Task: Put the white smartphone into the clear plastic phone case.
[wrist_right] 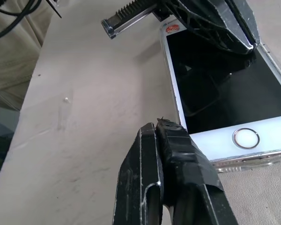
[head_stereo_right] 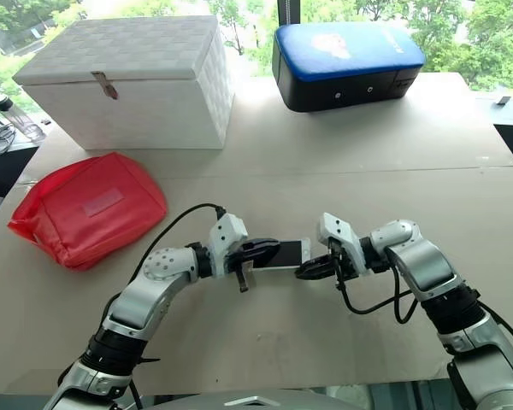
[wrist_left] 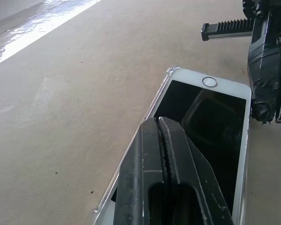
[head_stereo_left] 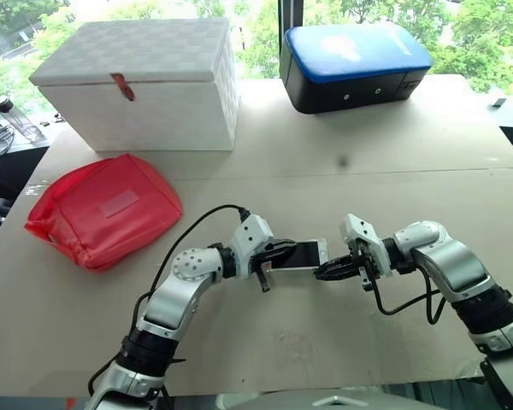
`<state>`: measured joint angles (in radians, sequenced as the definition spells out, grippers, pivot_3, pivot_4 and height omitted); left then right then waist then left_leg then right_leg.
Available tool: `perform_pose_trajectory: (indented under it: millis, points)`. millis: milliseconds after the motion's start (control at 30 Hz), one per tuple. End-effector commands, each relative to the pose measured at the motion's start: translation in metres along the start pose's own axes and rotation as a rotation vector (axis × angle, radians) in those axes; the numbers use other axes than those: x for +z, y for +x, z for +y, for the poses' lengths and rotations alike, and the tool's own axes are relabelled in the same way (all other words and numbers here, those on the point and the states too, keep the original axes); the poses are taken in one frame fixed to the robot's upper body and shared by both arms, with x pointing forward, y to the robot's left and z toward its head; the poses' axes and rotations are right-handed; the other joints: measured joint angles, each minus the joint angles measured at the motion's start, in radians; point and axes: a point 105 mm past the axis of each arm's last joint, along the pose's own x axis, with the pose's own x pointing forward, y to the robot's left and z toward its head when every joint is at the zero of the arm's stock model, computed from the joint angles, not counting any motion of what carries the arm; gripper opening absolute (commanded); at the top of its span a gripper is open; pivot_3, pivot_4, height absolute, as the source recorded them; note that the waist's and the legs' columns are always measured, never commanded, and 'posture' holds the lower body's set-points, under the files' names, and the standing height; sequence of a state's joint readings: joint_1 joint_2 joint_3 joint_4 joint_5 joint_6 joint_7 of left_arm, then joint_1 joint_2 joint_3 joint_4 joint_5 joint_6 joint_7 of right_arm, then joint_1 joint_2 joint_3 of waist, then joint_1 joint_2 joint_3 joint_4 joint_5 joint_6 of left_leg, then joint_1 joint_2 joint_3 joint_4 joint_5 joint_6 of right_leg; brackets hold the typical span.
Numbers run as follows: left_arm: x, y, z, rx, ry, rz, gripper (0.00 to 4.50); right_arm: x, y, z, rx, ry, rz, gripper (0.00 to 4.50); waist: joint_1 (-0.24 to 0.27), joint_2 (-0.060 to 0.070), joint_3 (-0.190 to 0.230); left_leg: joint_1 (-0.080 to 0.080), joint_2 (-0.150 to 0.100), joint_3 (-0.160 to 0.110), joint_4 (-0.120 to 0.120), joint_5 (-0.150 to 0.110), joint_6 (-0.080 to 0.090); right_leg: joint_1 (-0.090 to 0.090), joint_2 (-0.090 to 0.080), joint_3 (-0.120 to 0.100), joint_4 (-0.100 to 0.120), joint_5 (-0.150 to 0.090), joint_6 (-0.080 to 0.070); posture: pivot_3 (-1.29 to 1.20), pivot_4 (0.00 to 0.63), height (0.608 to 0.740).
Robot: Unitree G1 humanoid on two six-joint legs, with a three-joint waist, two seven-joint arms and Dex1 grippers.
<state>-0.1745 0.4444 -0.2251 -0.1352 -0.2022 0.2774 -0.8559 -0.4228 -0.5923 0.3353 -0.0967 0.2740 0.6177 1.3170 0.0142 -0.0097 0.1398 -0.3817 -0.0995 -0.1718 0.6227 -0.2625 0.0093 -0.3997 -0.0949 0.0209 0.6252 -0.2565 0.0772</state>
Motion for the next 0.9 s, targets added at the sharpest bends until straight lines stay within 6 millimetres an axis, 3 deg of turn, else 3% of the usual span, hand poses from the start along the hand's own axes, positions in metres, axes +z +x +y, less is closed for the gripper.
perform_pose_trajectory:
  millis: [33, 300, 600, 900]
  points:
    - [-0.023, -0.003, -0.009, -0.044, -0.058, 0.075, 0.02, 0.006, -0.006, -0.004, -0.031, -0.036, -0.004, 0.00, 0.000, 0.000, 0.000, 0.000, 0.000, 0.000, 0.000, 0.000, 0.000, 0.000, 0.000, 0.000, 0.000, 0.000, 0.000, 0.00, 0.150, 0.740]
    - [-0.017, -0.013, -0.019, -0.155, -0.055, 0.068, 0.02, 0.026, -0.015, -0.002, -0.020, -0.036, -0.112, 0.00, 0.000, 0.001, 0.003, -0.001, 0.000, -0.001, 0.004, 0.000, 0.000, 0.002, 0.000, -0.001, 0.001, 0.000, 0.000, 0.00, 0.150, 0.740]
    - [-0.015, -0.012, -0.016, -0.161, -0.050, 0.068, 0.02, -0.001, -0.018, -0.018, -0.124, -0.044, 0.075, 0.00, 0.000, 0.001, 0.003, 0.000, -0.001, -0.001, 0.007, 0.000, 0.000, 0.003, 0.000, -0.002, 0.001, 0.000, 0.000, 0.00, 0.150, 0.740]
    - [-0.016, -0.011, -0.015, -0.157, -0.043, 0.075, 0.02, -0.019, -0.008, -0.011, -0.064, -0.087, 0.229, 0.00, 0.001, 0.001, 0.002, 0.000, -0.001, -0.002, 0.011, 0.000, 0.000, 0.006, 0.000, -0.003, 0.002, 0.001, 0.001, 0.00, 0.150, 0.740]
